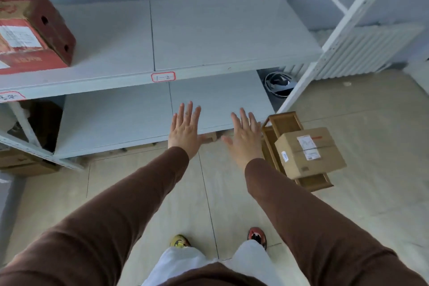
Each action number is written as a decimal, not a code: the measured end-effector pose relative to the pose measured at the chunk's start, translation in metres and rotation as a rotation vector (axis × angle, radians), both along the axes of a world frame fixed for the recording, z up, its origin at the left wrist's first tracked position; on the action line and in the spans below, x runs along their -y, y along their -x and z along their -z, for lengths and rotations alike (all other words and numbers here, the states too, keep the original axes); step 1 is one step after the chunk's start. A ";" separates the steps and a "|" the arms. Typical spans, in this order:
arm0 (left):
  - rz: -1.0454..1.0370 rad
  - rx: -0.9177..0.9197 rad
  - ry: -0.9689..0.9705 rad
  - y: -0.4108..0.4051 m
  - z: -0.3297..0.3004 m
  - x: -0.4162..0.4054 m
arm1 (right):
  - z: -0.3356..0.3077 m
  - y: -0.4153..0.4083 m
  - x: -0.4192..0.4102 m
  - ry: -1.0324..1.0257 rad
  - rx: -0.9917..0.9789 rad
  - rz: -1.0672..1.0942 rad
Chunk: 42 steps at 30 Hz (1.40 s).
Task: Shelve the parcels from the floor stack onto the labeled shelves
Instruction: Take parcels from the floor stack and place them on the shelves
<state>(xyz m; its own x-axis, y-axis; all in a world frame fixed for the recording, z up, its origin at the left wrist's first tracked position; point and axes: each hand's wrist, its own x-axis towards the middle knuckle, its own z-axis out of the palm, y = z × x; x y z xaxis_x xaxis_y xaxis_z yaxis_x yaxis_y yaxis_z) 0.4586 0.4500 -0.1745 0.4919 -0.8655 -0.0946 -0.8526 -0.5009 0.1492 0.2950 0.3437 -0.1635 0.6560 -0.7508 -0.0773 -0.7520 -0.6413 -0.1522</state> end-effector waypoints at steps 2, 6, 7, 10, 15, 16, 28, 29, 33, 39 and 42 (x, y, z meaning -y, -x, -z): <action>0.042 0.003 -0.016 0.040 0.005 0.023 | 0.005 0.045 0.017 -0.009 -0.004 0.045; 0.115 -0.019 -0.036 0.128 0.020 0.072 | 0.018 0.141 0.055 -0.042 -0.026 0.125; 0.126 -0.024 -0.045 0.152 0.025 0.084 | 0.024 0.166 0.067 -0.050 -0.043 0.136; 0.125 -0.040 -0.076 0.222 0.039 0.120 | 0.042 0.239 0.102 -0.077 -0.076 0.155; 0.073 -0.103 -0.136 0.320 0.075 0.172 | 0.076 0.341 0.168 -0.115 -0.139 0.155; 0.051 -0.134 -0.138 0.334 0.084 0.182 | 0.084 0.356 0.181 -0.130 -0.142 0.158; -0.200 -0.424 -0.196 0.403 0.218 0.259 | 0.219 0.443 0.307 -0.281 -0.102 0.253; -0.223 -0.452 -0.196 0.404 0.229 0.263 | 0.231 0.444 0.314 -0.303 -0.099 0.261; -0.344 -0.613 -0.174 0.407 0.268 0.281 | 0.271 0.442 0.340 -0.374 -0.079 0.311; -0.487 -0.881 -0.130 0.410 0.304 0.304 | 0.316 0.431 0.366 -0.539 0.034 0.438; -0.533 -0.953 -0.109 0.408 0.313 0.308 | 0.325 0.425 0.370 -0.580 0.092 0.561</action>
<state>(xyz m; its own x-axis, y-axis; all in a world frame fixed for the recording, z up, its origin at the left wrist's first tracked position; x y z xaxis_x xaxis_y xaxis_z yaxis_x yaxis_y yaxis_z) 0.0507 0.1415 -0.4877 0.4849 -0.5277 -0.6974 -0.0812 -0.8211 0.5649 -0.1305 -0.0259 -0.4886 0.2165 -0.8266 -0.5195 -0.9063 0.0277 -0.4217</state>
